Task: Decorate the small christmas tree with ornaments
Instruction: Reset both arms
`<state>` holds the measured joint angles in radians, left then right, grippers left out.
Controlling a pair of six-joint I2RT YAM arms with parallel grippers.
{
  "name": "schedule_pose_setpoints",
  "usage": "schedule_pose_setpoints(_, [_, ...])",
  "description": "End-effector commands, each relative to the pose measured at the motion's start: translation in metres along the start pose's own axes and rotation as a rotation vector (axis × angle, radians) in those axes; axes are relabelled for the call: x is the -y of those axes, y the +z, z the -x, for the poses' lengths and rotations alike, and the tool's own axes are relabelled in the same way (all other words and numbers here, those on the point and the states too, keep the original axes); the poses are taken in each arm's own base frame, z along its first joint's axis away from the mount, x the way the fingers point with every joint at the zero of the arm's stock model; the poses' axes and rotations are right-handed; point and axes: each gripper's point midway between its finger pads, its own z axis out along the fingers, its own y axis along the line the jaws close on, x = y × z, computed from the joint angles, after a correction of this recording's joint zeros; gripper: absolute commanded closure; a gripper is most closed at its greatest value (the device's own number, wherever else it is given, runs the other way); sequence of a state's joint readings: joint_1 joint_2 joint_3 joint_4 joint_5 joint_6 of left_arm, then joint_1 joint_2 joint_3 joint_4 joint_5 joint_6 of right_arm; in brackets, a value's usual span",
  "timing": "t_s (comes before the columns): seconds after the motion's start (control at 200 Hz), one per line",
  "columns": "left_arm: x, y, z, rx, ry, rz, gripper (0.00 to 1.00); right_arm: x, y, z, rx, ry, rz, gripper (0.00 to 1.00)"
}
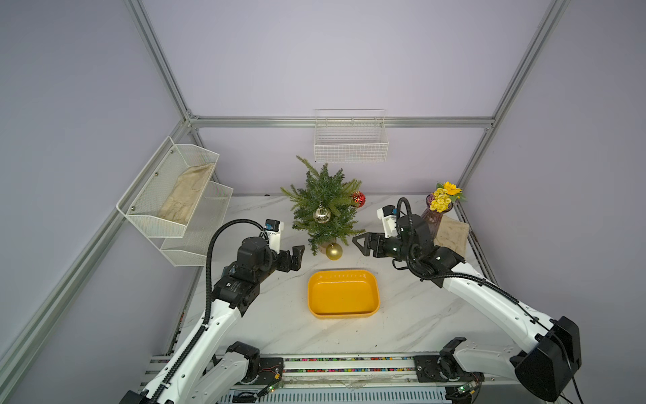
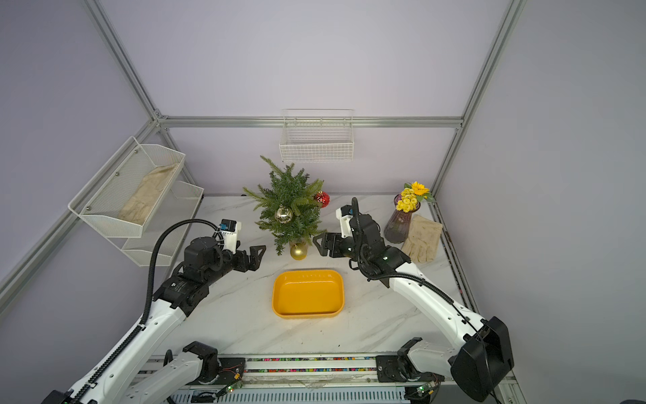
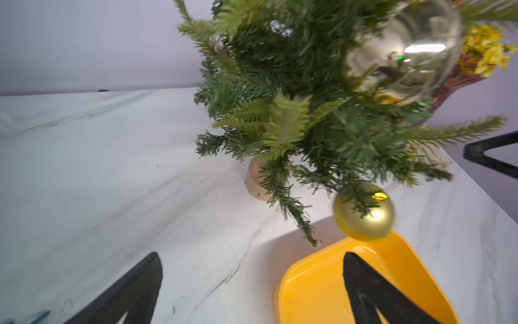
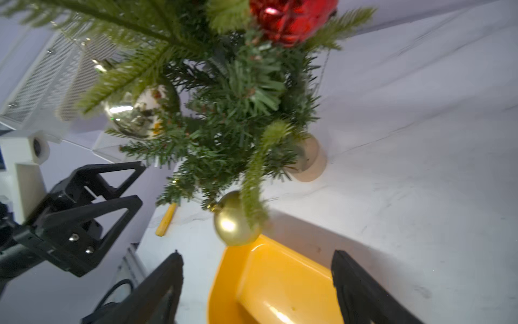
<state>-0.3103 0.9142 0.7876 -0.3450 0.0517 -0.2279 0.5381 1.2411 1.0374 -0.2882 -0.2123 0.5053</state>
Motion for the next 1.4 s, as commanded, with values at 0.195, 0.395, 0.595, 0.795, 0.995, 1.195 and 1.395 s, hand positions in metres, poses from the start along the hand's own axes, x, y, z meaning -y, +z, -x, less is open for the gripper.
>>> schedule_pose_setpoints(0.195, [-0.074,0.026,-0.029,0.027,-0.081,0.399,0.0,0.129,-0.001,0.019,0.126,0.014,-0.439,0.03])
schedule_pose_setpoints(0.395, [-0.117,0.028,-0.035,0.095,-0.001,0.66,0.0,0.196,-0.007,0.035,0.315,-0.075,-0.686,0.03])
schedule_pose_setpoints(0.595, [-0.136,0.036,-0.037,0.119,0.165,0.774,0.0,0.227,-0.003,0.039,0.471,-0.263,-0.76,0.03])
schedule_pose_setpoints(0.795, [-0.158,0.048,-0.046,0.17,0.218,0.809,0.0,0.255,-0.008,0.031,0.564,-0.325,-0.837,0.03])
schedule_pose_setpoints(0.995, [-0.166,0.056,-0.04,0.277,0.193,0.694,0.0,0.273,-0.027,0.039,0.7,-0.316,-0.718,0.03])
schedule_pose_setpoints(1.195, [-0.161,0.07,-0.043,0.281,0.145,0.525,0.0,0.282,-0.035,0.03,0.734,-0.324,-0.64,0.03])
schedule_pose_setpoints(1.395, [-0.167,0.089,-0.061,0.278,0.147,0.498,0.0,0.304,-0.046,0.035,0.757,-0.221,-0.767,0.03])
